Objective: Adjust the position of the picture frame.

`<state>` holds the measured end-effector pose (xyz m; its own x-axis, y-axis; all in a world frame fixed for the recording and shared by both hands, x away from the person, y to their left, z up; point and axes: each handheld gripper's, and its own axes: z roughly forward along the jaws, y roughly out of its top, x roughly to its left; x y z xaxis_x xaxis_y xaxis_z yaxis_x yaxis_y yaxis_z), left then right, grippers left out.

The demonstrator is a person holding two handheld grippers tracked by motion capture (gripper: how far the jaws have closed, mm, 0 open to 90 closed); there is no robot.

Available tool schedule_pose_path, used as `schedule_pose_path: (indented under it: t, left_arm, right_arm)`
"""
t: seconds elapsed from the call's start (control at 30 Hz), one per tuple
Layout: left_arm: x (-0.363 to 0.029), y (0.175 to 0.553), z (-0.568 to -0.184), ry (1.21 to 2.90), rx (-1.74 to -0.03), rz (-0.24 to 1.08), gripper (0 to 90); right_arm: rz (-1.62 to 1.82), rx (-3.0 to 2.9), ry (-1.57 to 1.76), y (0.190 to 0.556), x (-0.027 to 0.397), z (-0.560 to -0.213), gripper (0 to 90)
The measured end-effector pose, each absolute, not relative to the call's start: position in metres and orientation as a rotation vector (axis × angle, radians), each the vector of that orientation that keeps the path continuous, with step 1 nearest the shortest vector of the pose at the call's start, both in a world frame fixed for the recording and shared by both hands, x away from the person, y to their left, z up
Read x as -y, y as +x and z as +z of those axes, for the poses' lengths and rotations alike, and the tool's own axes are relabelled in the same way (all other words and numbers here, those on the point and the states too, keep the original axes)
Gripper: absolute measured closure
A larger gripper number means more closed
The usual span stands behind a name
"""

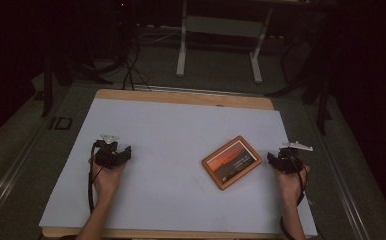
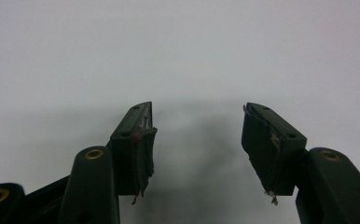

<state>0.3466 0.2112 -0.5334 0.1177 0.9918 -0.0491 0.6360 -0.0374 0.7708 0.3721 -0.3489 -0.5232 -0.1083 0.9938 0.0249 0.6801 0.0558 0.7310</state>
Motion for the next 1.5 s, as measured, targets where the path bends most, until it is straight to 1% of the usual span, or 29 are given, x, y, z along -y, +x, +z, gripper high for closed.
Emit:
schedule_pose_path:
  t: [0.07, 0.13, 0.27, 0.3, 0.37, 0.73, 0.9, 1.07, 1.2, 1.47, 1.5]
  left_arm:
    - [-0.21, 0.345, -0.531, 1.754, -1.555, 0.711, 42.9]
    - [-0.206, 0.344, -0.529, 1.772, -1.506, 0.691, 42.8]
    - [-0.202, 0.343, -0.529, 1.789, -1.479, 0.687, 42.5]
    - [-0.197, 0.342, -0.528, 1.81, -1.437, 0.68, 42.5]
    - [-0.195, 0.342, -0.528, 1.822, -1.409, 0.669, 42.5]
    - [-0.188, 0.343, -0.53, 1.874, -1.38, 0.65, 42.5]
    - [-0.185, 0.343, -0.531, 1.887, -1.372, 0.647, 42.5]
    - [-0.182, 0.343, -0.531, 1.905, -1.349, 0.639, 42.4]
    - [-0.177, 0.343, -0.53, 1.907, -1.324, 0.602, 42.5]
    - [-0.156, 0.34, -0.523, 1.964, -1.195, 0.542, 42.5]
    - [-0.149, 0.341, -0.521, 1.976, -1.168, 0.536, 42.5]
  right_arm:
    - [0.865, -1.848, 1.649, 0.369, 0.348, -0.517, 52.4]
    - [0.886, -1.853, 1.638, 0.366, 0.346, -0.514, 52.2]
    - [0.921, -1.857, 1.623, 0.364, 0.344, -0.508, 51.3]
    - [0.949, -1.861, 1.614, 0.362, 0.342, -0.504, 49.9]
    - [0.961, -1.864, 1.604, 0.361, 0.34, -0.501, 48.5]
    - [1.099, -1.91, 1.6, 0.353, 0.329, -0.49, 39.3]
    - [1.159, -1.947, 1.627, 0.351, 0.327, -0.493, 34.5]
    - [1.186, -1.981, 1.646, 0.35, 0.321, -0.497, 33.0]
    - [1.202, -2.002, 1.656, 0.349, 0.317, -0.499, 32.1]
    - [1.224, -2.057, 1.705, 0.349, 0.309, -0.511, 28.9]
    - [1.229, -2.064, 1.706, 0.349, 0.308, -0.512, 28.7]
